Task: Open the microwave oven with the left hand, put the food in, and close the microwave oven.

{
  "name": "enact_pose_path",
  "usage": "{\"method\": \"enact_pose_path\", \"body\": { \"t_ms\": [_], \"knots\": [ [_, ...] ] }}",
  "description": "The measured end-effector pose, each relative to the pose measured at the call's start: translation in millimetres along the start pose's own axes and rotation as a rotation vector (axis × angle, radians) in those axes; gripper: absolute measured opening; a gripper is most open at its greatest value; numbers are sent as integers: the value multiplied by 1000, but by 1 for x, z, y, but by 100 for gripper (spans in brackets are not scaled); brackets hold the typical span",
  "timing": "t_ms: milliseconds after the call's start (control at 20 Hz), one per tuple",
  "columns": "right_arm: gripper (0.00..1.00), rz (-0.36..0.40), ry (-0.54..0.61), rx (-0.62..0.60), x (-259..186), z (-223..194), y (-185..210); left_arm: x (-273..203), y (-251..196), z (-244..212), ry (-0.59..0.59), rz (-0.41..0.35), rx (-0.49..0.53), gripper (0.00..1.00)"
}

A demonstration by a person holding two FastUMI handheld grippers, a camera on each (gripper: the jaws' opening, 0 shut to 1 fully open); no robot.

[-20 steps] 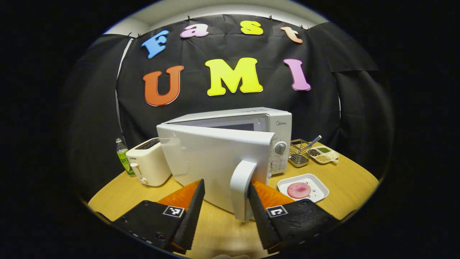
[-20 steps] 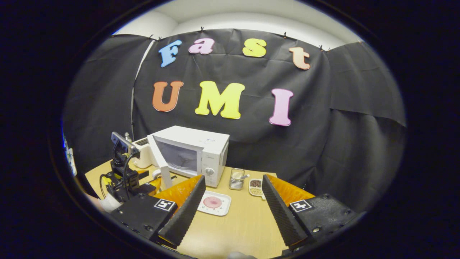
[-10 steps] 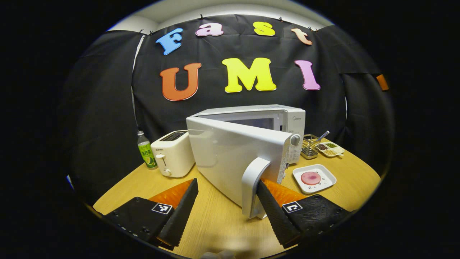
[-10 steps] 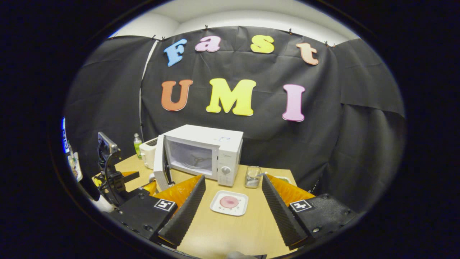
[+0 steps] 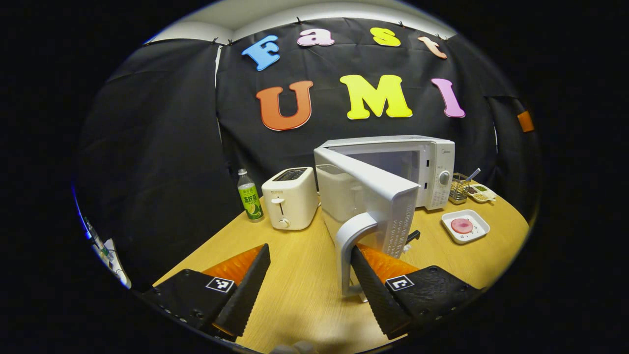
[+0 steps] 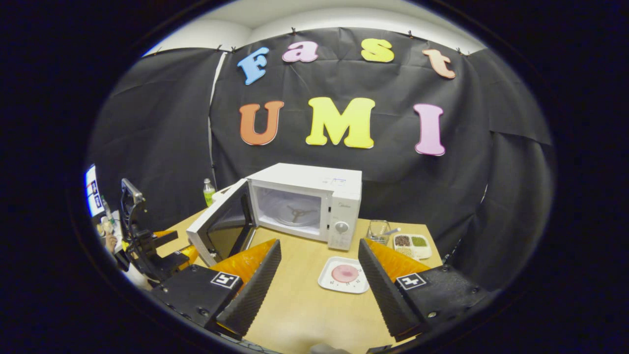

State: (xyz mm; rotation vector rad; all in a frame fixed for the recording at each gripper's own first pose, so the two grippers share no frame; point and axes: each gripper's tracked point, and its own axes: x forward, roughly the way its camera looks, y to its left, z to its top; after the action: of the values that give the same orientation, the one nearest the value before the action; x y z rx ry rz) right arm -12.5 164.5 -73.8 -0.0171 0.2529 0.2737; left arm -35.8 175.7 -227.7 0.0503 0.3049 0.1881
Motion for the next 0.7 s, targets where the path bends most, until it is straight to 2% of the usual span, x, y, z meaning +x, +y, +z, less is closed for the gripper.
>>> {"method": "enact_pose_path", "body": {
  "t_ms": [100,150,350,550,600,700],
  "knots": [
    [100,12,15,26,4,-4,1,-1,13,-3,10,11,-27,96],
    [96,12,20,36,7,-5,-1,-2,19,-4,12,19,-27,96],
    [96,24,52,38,18,-17,-10,-3,41,-9,22,58,-29,96],
    [100,7,92,8,35,-34,-34,-11,81,-17,41,206,32,96],
    [96,8,109,8,41,-40,-38,-14,88,-19,57,229,18,96],
    [100,13,146,11,51,-55,-47,-19,94,-23,74,250,-30,96]
  ]
}}
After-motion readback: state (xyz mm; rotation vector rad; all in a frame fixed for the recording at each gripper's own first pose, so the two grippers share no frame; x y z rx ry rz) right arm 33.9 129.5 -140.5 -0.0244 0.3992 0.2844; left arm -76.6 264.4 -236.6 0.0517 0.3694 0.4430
